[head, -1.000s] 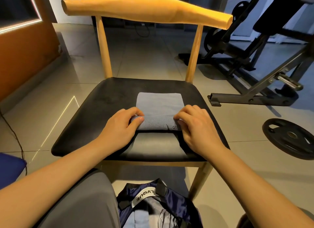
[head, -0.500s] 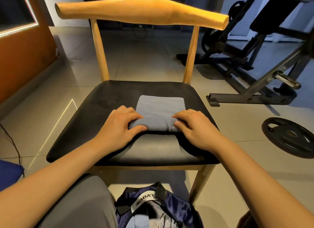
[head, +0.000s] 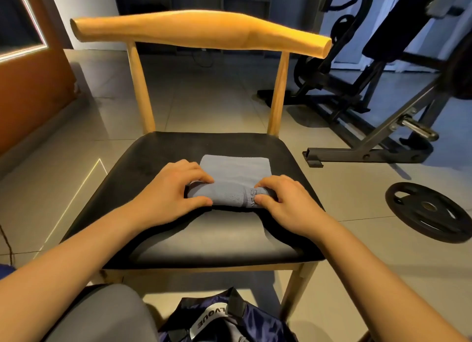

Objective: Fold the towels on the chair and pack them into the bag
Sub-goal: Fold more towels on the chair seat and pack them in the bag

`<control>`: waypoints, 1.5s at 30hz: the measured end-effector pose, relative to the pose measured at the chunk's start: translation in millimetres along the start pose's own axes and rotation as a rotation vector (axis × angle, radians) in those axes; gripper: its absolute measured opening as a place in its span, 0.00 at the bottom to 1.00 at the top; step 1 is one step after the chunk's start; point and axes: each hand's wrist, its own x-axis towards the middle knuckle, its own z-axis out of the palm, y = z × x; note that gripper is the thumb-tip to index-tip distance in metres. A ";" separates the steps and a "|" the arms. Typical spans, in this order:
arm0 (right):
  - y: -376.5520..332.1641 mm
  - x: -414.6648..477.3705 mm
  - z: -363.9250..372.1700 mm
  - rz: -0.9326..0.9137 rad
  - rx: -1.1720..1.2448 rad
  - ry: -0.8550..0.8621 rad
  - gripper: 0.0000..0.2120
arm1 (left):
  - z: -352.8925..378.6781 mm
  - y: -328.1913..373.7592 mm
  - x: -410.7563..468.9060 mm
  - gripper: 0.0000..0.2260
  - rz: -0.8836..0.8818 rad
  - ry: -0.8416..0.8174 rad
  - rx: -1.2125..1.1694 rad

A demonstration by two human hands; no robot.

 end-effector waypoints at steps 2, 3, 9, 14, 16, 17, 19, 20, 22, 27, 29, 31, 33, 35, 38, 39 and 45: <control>-2.0 0.0 3.4 0.022 -0.042 0.034 0.09 | 1.5 -1.0 3.4 0.21 -0.018 -0.009 0.012; -2.7 -1.7 4.4 0.003 -0.099 0.066 0.11 | 3.1 -1.9 5.7 0.19 -0.048 -0.008 -0.009; 1.2 -4.1 3.8 -0.203 -0.275 0.114 0.18 | -8.8 -9.0 23.6 0.04 -0.294 -0.241 -0.360; 9.8 9.7 3.4 -0.145 -0.188 0.038 0.12 | -7.9 -3.0 22.3 0.08 -0.229 -0.092 -0.248; 11.5 14.1 3.9 -0.084 -0.154 0.006 0.12 | -5.4 2.8 15.2 0.18 -0.085 -0.012 -0.106; 11.9 16.0 4.3 -0.059 -0.145 -0.001 0.12 | -3.9 5.1 13.1 0.20 -0.038 -0.008 -0.055; 11.5 16.6 6.0 -0.051 -0.157 0.024 0.13 | -0.3 7.6 11.2 0.19 -0.018 0.016 0.030; 10.5 15.3 6.8 -0.070 -0.164 0.052 0.16 | 1.6 7.7 11.7 0.18 -0.037 0.036 0.060; 8.9 12.6 7.4 -0.114 -0.149 0.091 0.23 | 5.0 7.1 14.0 0.17 -0.113 0.041 0.070; 11.1 23.5 8.0 -0.112 -0.118 0.110 0.16 | 7.2 0.5 26.3 0.15 -0.342 -0.035 -0.080; 12.6 31.4 6.0 -0.075 -0.083 0.074 0.11 | 8.5 4.7 30.2 0.14 -0.290 0.001 -0.020; 14.8 38.7 3.7 -0.040 -0.050 0.026 0.08 | 11.0 8.8 27.8 0.17 -0.096 0.050 0.123; 16.8 45.3 3.4 -0.014 -0.015 0.001 0.08 | 13.6 7.2 23.9 0.21 -0.001 0.014 0.240; 16.7 46.8 5.6 -0.024 -0.011 0.009 0.09 | 14.6 2.0 24.9 0.19 -0.021 0.007 0.288; 16.7 42.9 7.0 -0.123 -0.103 0.056 0.25 | 11.6 -2.0 31.3 0.17 -0.129 -0.005 0.153; 17.5 43.2 7.6 -0.153 -0.136 0.075 0.26 | 8.2 -3.5 34.1 0.17 -0.180 -0.037 0.085; 24.6 57.7 3.7 -0.068 -0.052 -0.003 0.13 | 7.3 -3.6 41.3 0.21 -0.119 -0.053 0.129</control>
